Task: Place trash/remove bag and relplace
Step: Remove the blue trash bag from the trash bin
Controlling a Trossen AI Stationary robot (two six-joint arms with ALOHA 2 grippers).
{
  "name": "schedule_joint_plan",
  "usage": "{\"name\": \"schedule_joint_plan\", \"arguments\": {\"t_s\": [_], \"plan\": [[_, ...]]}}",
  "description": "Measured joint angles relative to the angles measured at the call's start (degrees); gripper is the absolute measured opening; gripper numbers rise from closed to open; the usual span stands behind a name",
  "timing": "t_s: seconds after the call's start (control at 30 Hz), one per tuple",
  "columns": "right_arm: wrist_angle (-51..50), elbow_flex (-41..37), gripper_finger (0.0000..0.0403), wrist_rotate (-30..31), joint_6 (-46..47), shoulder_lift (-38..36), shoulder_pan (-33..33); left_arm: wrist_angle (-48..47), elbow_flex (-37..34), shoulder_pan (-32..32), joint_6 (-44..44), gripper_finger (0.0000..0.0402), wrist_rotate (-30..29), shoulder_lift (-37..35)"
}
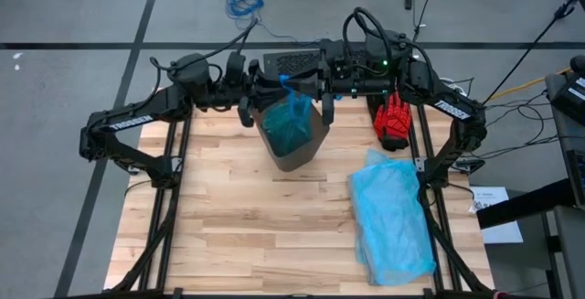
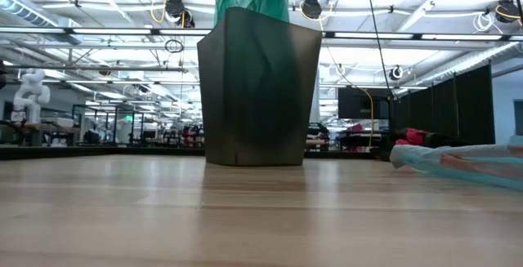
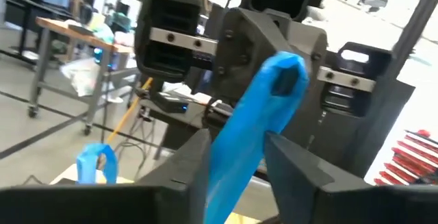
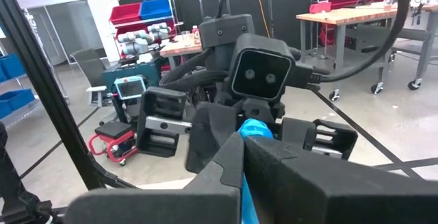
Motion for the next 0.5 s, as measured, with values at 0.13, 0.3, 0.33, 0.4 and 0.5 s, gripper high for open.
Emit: {"name": "schedule_joint_plan", "arguments": {"t_s": [0.13, 0.3, 0.33, 0.4, 0.5], "plan": [[0.24, 0.0, 0.0, 0.04, 0.27, 0.0, 0.02, -0.01, 0.0, 0.8, 0.08, 0.0029, -0.73, 0.06], [1.31, -0.02, 0.0002, 0.46, 0.77, 0.0, 0.01, 0.47, 0.0, 2.22, 0.66, 0.0003, -0.88, -0.42], [1.7, -0.02, 0.0006, 0.46, 0.74, 0.0, 0.0, 0.47, 0.07, 2.4, 1.06, 0.0002, -0.91, -0.58], [2.67, -0.02, 0.0018, 0.38, 0.68, 0.0, 0.04, 0.05, 1.17, 2.9, 1.18, 0.0002, -0.93, -0.62], [4.49, -0.02, 0.0048, 0.19, 0.59, 0.0, 0.07, -0.14, 3.35, 3.57, 1.8, 0.0001, -0.83, -0.62]]}}
